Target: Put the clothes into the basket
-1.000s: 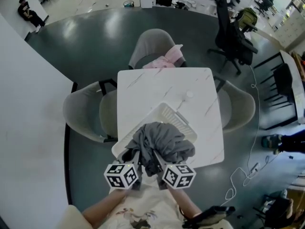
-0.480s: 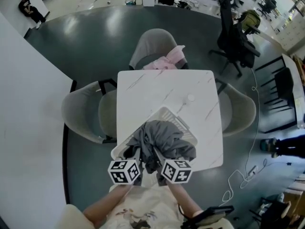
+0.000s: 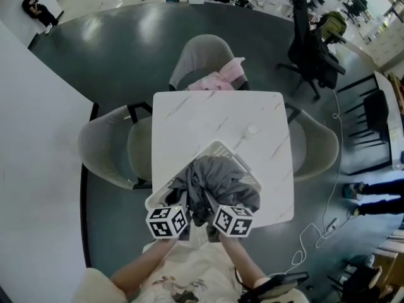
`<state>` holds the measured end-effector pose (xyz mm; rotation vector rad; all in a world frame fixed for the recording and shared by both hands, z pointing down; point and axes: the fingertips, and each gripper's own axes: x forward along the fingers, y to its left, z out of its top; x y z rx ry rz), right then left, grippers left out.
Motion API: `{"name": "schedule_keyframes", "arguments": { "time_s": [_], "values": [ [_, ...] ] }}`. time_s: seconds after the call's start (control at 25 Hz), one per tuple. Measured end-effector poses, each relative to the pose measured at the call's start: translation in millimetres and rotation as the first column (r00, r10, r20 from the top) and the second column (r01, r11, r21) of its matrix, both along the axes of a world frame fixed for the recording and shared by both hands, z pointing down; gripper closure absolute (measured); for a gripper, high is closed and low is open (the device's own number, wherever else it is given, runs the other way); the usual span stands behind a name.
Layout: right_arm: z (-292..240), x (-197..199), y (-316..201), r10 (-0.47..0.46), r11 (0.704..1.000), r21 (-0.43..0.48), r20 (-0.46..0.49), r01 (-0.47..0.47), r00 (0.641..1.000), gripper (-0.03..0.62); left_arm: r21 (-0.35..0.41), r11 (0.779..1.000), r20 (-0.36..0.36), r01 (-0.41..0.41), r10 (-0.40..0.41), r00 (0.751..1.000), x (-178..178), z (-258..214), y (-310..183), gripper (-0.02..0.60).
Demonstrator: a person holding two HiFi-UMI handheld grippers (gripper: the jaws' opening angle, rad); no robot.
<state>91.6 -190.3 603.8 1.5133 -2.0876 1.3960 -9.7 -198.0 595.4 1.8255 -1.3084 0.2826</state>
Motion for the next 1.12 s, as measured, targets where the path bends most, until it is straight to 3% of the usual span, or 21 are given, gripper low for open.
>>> {"name": "schedule_keyframes", "arguments": {
  "time_s": [0.48,0.76,1.12],
  "values": [
    [24,6,-16,0.079,0.990,-0.110,-0.035,-0.083,0.996,0.332,-0.045,0.999,0.012,-0.008,0.009,1.000,1,28,-18,0.508],
    [44,6,-26,0.090,0.982,-0.158,-0.074,-0.101,0.993,0.332,-0.069,0.998,0.057,-0.002,0.006,0.998,0,47,-26,0.508],
    [82,2,-32,0.090,0.967,-0.228,-0.096,-0.110,0.991,0.332,-0.169,0.985,0.103,0.021,-0.003,0.995,-6,85,-32,0.508]
  ]
}}
